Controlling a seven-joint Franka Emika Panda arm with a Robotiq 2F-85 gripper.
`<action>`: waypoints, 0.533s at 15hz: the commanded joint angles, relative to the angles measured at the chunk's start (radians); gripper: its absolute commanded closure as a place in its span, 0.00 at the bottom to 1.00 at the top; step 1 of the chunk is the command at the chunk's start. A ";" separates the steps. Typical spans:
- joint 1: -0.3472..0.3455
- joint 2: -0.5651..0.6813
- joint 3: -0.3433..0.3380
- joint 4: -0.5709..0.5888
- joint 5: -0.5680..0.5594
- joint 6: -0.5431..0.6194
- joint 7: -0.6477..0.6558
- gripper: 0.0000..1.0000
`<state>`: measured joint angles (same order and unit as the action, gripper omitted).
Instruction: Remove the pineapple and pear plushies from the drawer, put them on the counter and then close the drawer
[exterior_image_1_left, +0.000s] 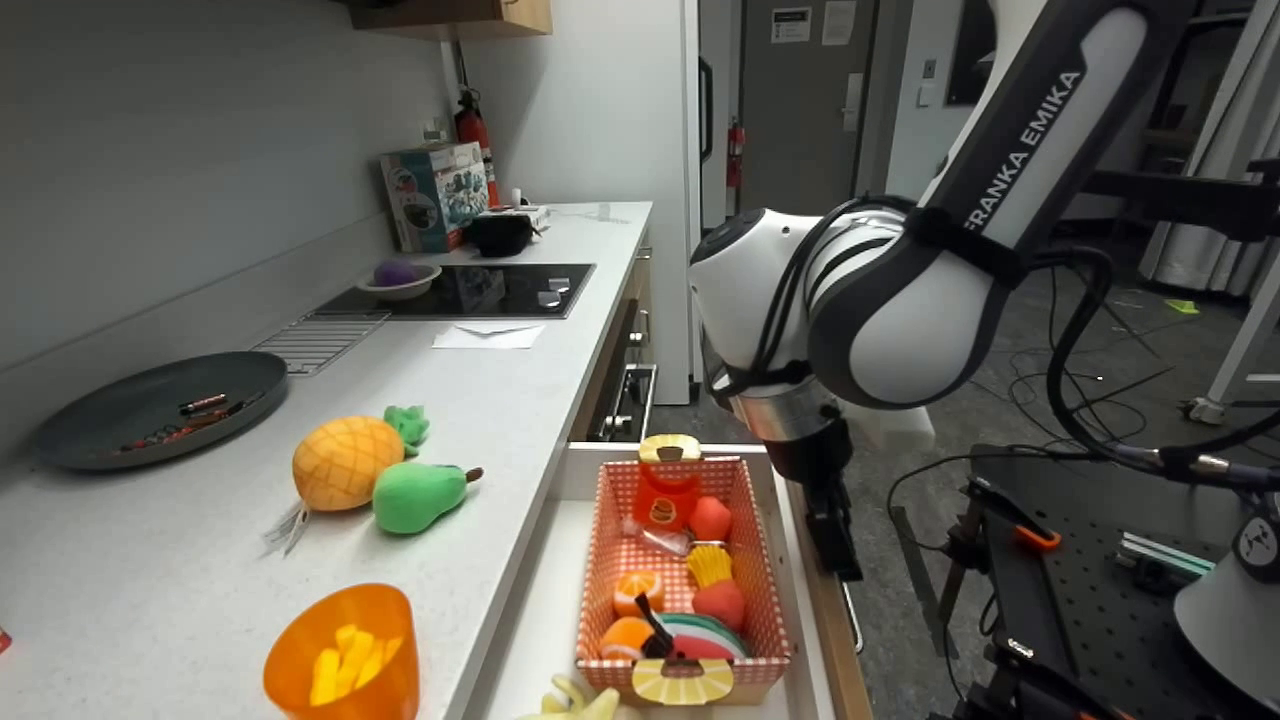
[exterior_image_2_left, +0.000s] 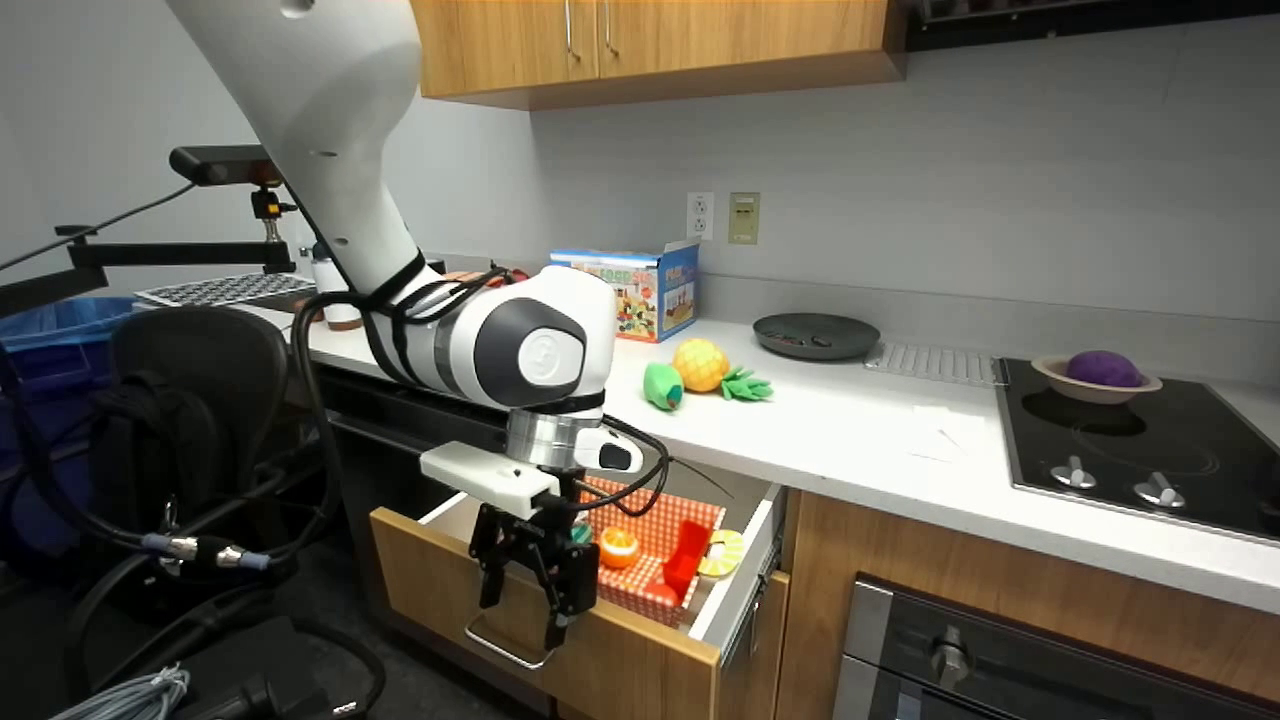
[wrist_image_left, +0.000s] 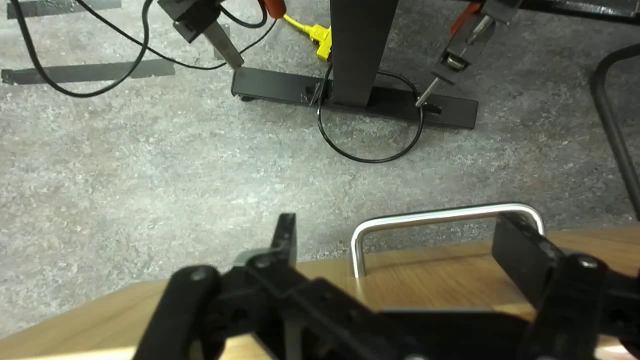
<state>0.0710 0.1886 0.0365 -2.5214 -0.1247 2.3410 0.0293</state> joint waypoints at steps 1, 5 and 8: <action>0.017 0.038 0.013 0.064 -0.018 0.060 0.022 0.00; 0.028 0.079 0.026 0.146 -0.008 0.099 0.012 0.00; 0.051 0.125 0.042 0.228 -0.004 0.111 0.027 0.00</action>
<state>0.0974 0.2474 0.0646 -2.3932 -0.1274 2.4307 0.0294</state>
